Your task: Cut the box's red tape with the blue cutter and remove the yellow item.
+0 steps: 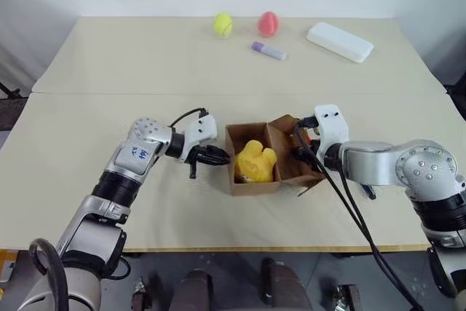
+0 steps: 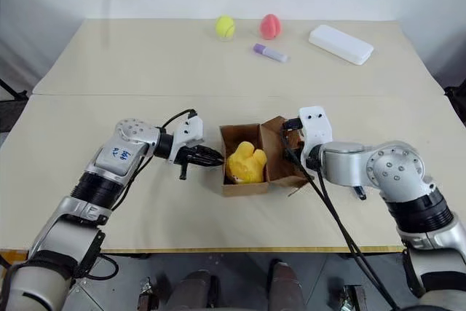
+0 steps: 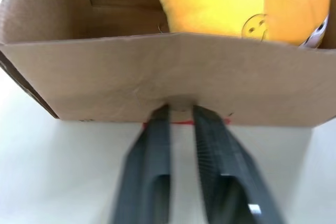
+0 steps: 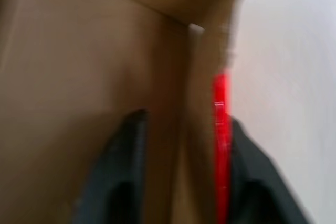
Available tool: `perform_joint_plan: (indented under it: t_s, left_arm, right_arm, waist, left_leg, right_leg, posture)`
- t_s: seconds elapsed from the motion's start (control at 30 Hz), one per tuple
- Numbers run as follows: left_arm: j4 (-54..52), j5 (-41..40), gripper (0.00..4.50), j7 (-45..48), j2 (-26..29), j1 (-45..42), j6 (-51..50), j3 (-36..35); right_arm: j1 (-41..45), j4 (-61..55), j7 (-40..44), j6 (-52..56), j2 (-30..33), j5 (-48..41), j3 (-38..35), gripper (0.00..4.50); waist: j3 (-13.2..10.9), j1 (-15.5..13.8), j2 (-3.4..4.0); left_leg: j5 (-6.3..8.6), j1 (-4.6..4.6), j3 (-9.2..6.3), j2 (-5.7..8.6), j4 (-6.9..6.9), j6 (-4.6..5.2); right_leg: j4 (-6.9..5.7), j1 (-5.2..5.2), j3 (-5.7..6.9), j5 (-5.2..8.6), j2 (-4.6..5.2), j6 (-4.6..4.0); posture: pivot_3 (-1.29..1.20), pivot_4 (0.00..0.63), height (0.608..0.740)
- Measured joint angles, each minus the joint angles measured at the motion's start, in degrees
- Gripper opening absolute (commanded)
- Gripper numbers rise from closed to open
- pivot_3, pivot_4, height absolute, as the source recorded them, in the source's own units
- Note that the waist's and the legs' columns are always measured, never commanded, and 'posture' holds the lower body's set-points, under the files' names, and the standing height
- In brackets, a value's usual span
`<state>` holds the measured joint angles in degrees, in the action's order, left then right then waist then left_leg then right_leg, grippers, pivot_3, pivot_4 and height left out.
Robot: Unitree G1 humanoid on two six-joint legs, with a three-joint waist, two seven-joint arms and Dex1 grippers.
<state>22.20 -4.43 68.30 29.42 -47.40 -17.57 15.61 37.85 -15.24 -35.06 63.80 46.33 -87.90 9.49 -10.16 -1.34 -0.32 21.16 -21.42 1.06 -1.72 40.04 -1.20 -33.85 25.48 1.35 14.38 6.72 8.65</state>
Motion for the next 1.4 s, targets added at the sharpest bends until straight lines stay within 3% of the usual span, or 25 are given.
perform_joint_plan:
  t_s: [0.03, 0.17, 0.33, 0.4, 0.73, 0.83, 1.0, 1.2, 1.3, 1.4]
  left_arm:
    - [0.45, -0.22, 1.90, 0.02, -0.10, -0.49, -0.58, -0.39]
    - [1.22, -1.54, 2.48, 0.54, 0.24, -3.06, -2.12, -2.70]
    - [4.13, -2.12, 3.96, 1.71, 1.84, -6.35, -2.24, -4.50]
    - [5.98, -2.12, 4.48, 2.53, 2.31, -8.14, -1.84, -4.59]
    - [8.65, -2.22, 4.48, 4.27, -1.06, -16.03, 1.51, -5.55]
    - [8.49, -2.25, 4.48, 4.70, -5.53, -18.33, 3.08, -4.61]
    - [8.01, -1.13, 4.48, 8.29, -9.44, -19.46, 4.20, 0.46]
    - [12.49, 4.77, 4.48, 10.27, -10.43, -19.06, 8.55, 7.61]
    - [16.65, 8.68, 3.91, 10.56, -10.04, -19.08, 11.19, 10.47]
    - [19.23, 10.32, 3.05, 10.66, -10.32, -19.61, 13.44, 11.37]
  right_arm:
    - [-0.28, -0.66, 1.61, -0.01, 0.05, 1.11, -1.05, 3.08]
    - [-1.55, -3.02, 9.18, 0.06, 1.99, 6.15, -4.59, 3.15]
    - [-2.33, -5.69, 21.04, 0.18, 6.83, 11.55, -8.54, 4.50]
    - [-4.06, -6.64, 27.23, -0.01, 9.52, 14.96, -9.59, 4.50]
    - [-12.03, -7.95, 48.33, -9.09, 13.75, 32.67, -12.75, 4.50]
    - [-19.34, -12.42, 59.41, -18.61, 14.54, 37.50, -19.83, 4.50]
    - [-30.45, -18.09, 74.95, -25.73, 15.79, 39.61, -31.64, 4.50]
    - [-36.08, -19.34, 79.77, -27.55, 15.59, 42.75, -38.61, 4.50]
    - [-36.58, -20.82, 78.96, -27.49, 14.05, 43.28, -39.75, 4.50]
    - [-37.13, -22.57, 77.60, -27.05, 13.27, 43.35, -40.61, 4.50]
  waist:
    - [0.00, -0.01, 0.00]
    - [0.00, -0.01, 0.00]
    - [0.00, -0.03, 0.00]
    - [-0.01, -0.17, -0.02]
    - [-0.02, -0.22, -0.04]
    - [-0.05, -0.61, -0.08]
    - [-0.06, -0.63, -0.10]
    - [-0.08, 0.00, -0.13]
    - [-0.08, -0.09, -0.13]
    - [-0.08, -0.25, -0.13]
  left_leg:
    - [0.00, 0.00, 0.00, 0.00, 0.00, 0.00]
    - [0.00, 0.00, 0.01, 0.00, -0.01, 0.00]
    - [0.01, 0.00, 0.02, 0.00, -0.01, 0.01]
    - [0.01, -0.01, 0.02, 0.01, -0.01, 0.01]
    - [0.01, 0.02, 0.12, 0.02, 0.00, 0.02]
    - [0.02, 0.02, 0.14, 0.04, 0.03, 0.04]
    - [0.07, 0.17, 0.35, 0.05, 0.02, 0.12]
    - [0.05, 0.35, 0.41, 0.05, 0.05, 0.12]
    - [0.01, 0.35, 0.41, 0.05, 0.14, 0.08]
    - [0.01, 0.33, 0.40, 0.05, 0.21, 0.08]
  right_leg:
    - [0.00, 0.00, 0.01, 0.00, 0.00, 0.00]
    - [0.01, 0.00, 0.01, 0.00, 0.00, 0.01]
    - [0.02, 0.00, 0.01, -0.01, -0.01, 0.01]
    - [0.02, 0.00, 0.01, -0.01, -0.01, 0.02]
    - [0.03, -0.01, -0.01, -0.04, 0.00, 0.08]
    - [0.07, -0.02, 0.00, -0.11, 0.00, 0.20]
    - [0.11, -0.07, -0.02, -0.14, 0.03, 0.26]
    - [0.06, -0.09, -0.11, -0.20, -0.01, 0.15]
    - [0.03, -0.09, -0.14, -0.24, -0.01, 0.09]
    - [0.01, -0.10, -0.16, -0.28, 0.00, 0.05]
  posture:
    - [0.00, 0.150, 0.740]
    - [0.00, 0.150, 0.740]
    - [0.00, 0.150, 0.740]
    - [0.00, 0.150, 0.740]
    - [0.00, 0.150, 0.740]
    - [0.00, 0.150, 0.740]
    - [0.00, 0.150, 0.740]
    - [0.00, 0.150, 0.740]
    - [0.00, 0.150, 0.740]
    - [0.00, 0.150, 0.740]
